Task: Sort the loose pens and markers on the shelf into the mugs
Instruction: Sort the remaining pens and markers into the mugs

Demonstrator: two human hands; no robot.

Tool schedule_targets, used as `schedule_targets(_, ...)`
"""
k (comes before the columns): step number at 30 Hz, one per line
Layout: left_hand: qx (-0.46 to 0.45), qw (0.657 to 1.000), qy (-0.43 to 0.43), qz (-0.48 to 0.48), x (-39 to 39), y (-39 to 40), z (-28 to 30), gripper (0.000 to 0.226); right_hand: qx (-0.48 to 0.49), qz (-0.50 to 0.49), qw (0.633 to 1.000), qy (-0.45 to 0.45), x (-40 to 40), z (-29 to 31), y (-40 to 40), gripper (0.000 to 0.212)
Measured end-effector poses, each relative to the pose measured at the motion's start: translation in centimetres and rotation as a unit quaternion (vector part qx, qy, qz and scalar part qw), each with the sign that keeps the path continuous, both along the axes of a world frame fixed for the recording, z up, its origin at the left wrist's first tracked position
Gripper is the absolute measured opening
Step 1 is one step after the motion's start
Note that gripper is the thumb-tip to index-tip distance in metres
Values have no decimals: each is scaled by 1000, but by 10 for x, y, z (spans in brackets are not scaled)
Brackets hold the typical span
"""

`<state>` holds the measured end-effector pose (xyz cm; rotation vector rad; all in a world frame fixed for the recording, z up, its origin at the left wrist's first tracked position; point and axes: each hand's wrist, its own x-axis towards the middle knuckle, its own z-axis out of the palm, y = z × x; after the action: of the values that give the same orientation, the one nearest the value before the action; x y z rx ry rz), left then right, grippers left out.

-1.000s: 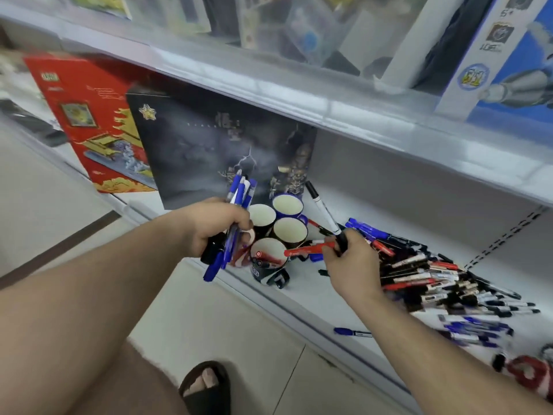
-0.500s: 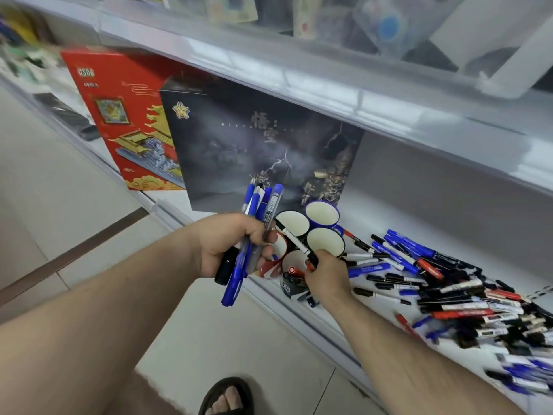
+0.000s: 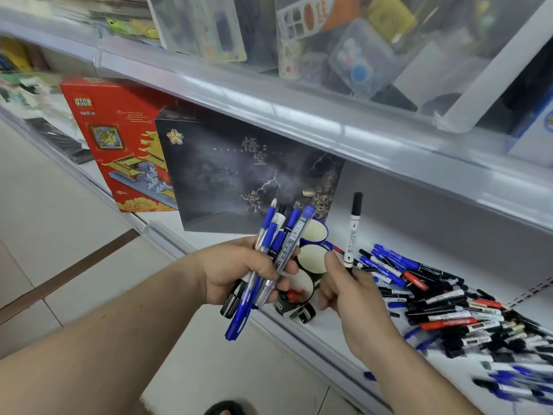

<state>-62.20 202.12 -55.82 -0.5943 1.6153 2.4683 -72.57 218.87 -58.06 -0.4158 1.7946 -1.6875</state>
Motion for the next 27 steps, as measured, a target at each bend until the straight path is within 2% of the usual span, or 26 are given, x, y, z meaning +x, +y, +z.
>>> schedule_targets(2, -3, 1000, 17, -26, -5, 9, 4, 43, -14, 19, 998, 50, 6, 14, 11, 53)
schedule_targets(5, -2, 997, 44, -58, -10, 24, 13, 38, -61, 0, 996, 70, 10, 32, 24, 30)
schedule_targets(8, -26, 992, 59, -107, -15, 38, 21, 32, -49, -32, 992, 113, 7, 43, 32, 17)
schedule_targets(12, -31, 986, 58, -151, -23, 58, 26, 30, -14, -50, 988, 143, 3, 52, 41, 28)
schedule_targets(15, -22, 983, 53, -176, -26, 72, 29, 37, -12, -50, 991, 120, 2, 57, 50, 28)
schedule_targets(19, 1, 988, 29, -155, -28, 80, 29, 43, -42, -84, 994, 53, -1, 65, 67, 20)
schedule_targets(23, 5, 992, 15, -124, -31, 84, 26, 47, -47, -115, 991, 58, -5, 71, 81, 23)
schedule_targets(27, 4, 996, -4, -89, -32, 90, 28, 29, -28, -102, 991, 85, -4, 76, 91, 26)
